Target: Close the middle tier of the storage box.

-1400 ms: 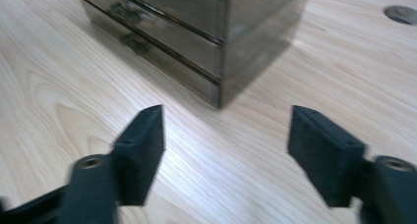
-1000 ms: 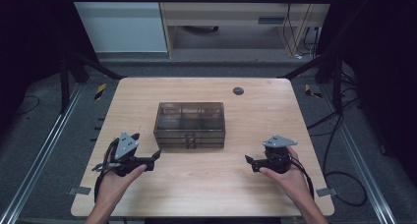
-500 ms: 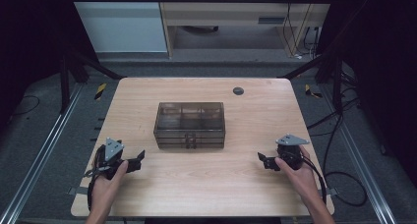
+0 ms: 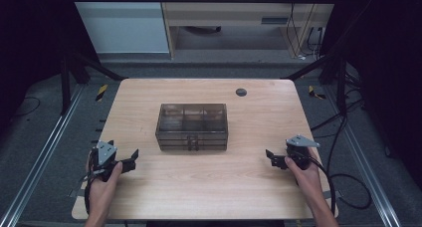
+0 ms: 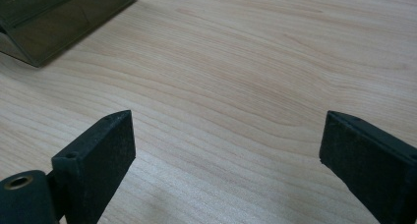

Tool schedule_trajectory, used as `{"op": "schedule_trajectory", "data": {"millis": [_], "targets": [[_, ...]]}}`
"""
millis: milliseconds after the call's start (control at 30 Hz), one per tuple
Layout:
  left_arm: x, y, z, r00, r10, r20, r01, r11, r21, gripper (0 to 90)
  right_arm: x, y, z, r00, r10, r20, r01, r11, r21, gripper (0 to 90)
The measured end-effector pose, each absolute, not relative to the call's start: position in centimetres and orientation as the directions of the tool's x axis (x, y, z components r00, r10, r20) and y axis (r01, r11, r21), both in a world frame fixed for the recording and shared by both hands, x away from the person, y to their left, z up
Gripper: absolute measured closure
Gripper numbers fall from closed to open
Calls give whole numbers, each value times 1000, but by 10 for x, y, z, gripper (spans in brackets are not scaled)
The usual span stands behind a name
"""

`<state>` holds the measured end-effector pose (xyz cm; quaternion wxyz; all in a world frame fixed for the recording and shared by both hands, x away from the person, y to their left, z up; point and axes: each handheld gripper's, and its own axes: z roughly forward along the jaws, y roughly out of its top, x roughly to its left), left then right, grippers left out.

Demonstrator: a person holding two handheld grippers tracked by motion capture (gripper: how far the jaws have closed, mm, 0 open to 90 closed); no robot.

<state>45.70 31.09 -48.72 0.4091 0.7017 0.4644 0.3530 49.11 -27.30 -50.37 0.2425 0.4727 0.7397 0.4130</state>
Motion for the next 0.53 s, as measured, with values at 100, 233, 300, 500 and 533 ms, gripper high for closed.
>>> {"op": "schedule_trajectory", "data": {"millis": [100, 233, 300, 500, 533], "targets": [[457, 311, -493, 325, 940, 102, 377, -228, 898, 50, 491, -272, -507, -436, 899, 33, 508, 216, 834, 71], [459, 316, -502, 326, 943, 73, 407, -210, 889, 45, 490, -268, -507, -446, 895, 6, 492, 240, 837, 72], [459, 320, -502, 316, 948, 35, 423, -174, 889, 44, 489, -268, -507, -451, 892, 4, 493, 246, 835, 71], [460, 318, -502, 324, 944, 59, 427, -201, 881, 43, 489, -267, -508, -452, 892, 9, 506, 248, 826, 71], [461, 318, -502, 325, 944, 55, 436, -201, 877, 43, 490, -267, -507, -449, 893, 20, 513, 240, 824, 72]]}}
